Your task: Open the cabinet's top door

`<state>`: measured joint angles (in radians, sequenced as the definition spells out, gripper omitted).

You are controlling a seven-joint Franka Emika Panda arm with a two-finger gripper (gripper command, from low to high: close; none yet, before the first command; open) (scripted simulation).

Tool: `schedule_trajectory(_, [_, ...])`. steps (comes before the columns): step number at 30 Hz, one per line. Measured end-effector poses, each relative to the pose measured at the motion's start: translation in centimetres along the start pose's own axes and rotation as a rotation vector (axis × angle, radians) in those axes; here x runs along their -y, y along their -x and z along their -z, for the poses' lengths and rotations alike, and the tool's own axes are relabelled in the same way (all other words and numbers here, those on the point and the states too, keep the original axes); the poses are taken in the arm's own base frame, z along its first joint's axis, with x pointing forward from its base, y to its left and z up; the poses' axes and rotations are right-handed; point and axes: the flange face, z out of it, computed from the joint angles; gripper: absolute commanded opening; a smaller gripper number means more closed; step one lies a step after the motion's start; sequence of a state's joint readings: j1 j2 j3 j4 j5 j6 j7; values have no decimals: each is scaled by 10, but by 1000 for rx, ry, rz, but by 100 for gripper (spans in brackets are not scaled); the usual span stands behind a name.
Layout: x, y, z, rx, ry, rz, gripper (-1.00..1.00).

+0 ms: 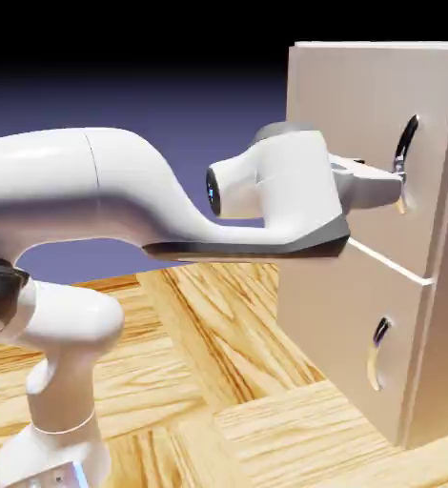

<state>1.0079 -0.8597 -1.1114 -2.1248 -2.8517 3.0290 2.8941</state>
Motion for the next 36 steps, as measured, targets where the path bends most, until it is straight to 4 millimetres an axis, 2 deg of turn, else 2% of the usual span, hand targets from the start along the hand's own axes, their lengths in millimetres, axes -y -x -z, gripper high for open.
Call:
schedule_trajectory(2, [1,1,-19,-1,0,3,0])
schedule_trajectory(3, [1,1,-21,-1,0,3,-100])
schedule_trajectory(5, [1,1,-21,-1,0,3,-100])
schedule_trajectory(24, [41,42,92,-198,200,-1,-100])
schedule_trajectory(36, [69,70,141,-296,298,-1,-100])
